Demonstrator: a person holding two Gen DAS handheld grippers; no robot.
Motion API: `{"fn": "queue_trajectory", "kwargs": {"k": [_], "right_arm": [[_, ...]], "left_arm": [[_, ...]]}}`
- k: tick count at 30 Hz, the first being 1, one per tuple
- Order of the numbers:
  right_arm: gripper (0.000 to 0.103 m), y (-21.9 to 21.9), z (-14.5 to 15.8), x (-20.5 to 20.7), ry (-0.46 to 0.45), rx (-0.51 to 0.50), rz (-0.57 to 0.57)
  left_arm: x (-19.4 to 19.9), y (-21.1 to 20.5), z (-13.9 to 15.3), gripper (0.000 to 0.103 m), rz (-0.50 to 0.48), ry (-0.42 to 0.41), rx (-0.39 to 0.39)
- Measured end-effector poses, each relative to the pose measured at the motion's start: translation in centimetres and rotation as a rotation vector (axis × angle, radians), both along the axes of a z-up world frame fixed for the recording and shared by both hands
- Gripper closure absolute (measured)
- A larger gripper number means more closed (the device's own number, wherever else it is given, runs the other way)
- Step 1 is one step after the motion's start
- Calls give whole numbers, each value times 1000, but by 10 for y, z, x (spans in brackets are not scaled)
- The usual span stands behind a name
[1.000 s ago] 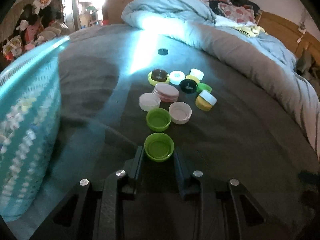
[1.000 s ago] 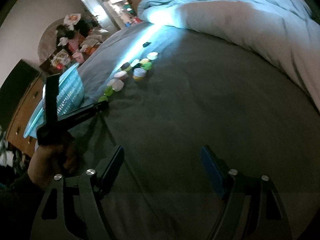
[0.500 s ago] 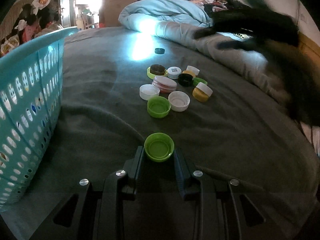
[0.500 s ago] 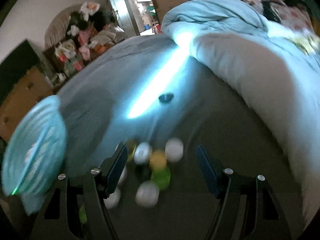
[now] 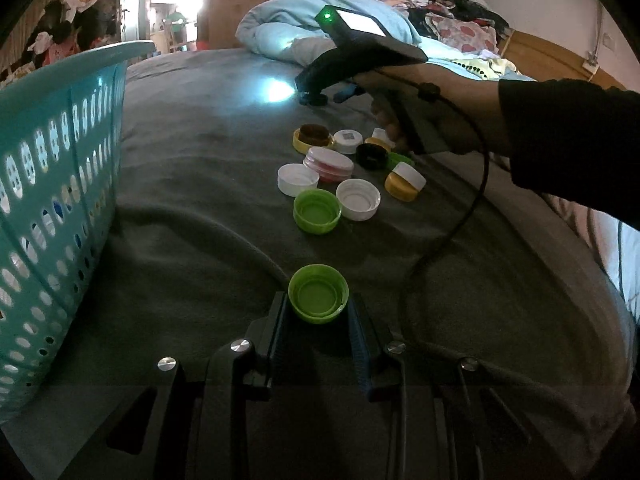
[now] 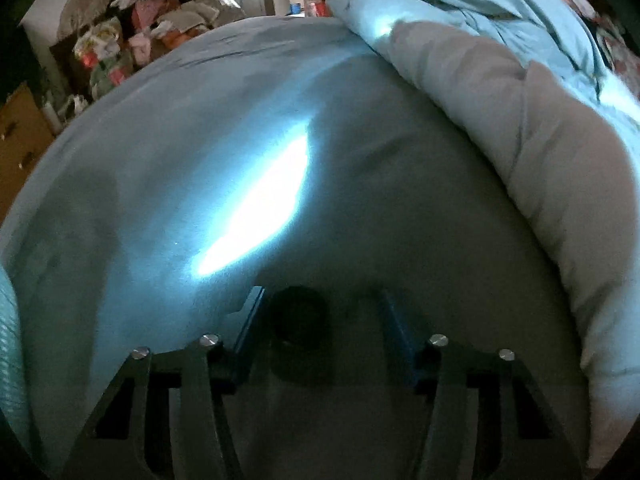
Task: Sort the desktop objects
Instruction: 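Grasp a dark cap with the right tool while the left tool holds the green cap, then carry the green and dark caps over the teal basket and open both tools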
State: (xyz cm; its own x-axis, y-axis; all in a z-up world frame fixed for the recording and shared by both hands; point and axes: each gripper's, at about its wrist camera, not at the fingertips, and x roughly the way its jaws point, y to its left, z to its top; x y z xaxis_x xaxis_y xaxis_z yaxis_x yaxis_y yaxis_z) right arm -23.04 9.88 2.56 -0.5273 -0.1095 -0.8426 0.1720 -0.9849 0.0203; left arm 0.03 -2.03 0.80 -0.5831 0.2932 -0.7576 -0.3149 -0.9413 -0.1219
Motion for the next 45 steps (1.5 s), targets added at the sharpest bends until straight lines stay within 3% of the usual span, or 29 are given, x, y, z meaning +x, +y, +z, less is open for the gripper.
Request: {"fn": "queue_trajectory", "kwargs": {"k": [2, 7, 13, 20, 25, 29, 34, 40, 45], "right_arm": [[77, 0, 3, 7, 9, 17, 2], [77, 11, 30, 53, 54, -42, 10], [77, 32, 114, 155, 180, -123, 2], [77, 20, 202, 244, 296, -180, 57], [77, -20, 240, 254, 351, -224, 124], [77, -45, 253, 260, 372, -258, 168], [77, -83, 259, 270, 375, -271, 236], [77, -126, 250, 256, 296, -289, 303], [77, -154, 237, 246, 236, -290, 342]], "left_arm": [[0, 1, 0, 72, 0, -1, 0], [0, 1, 1, 72, 0, -4, -6], [8, 5, 14, 72, -22, 26, -37], [43, -24, 103, 72, 41, 117, 12], [47, -78, 162, 72, 168, 187, -25], [43, -137, 187, 72, 290, 193, -65], [37, -193, 195, 72, 397, 167, -136], [21, -222, 184, 72, 414, 92, -210], [12, -223, 173, 72, 389, 43, -216]]}}
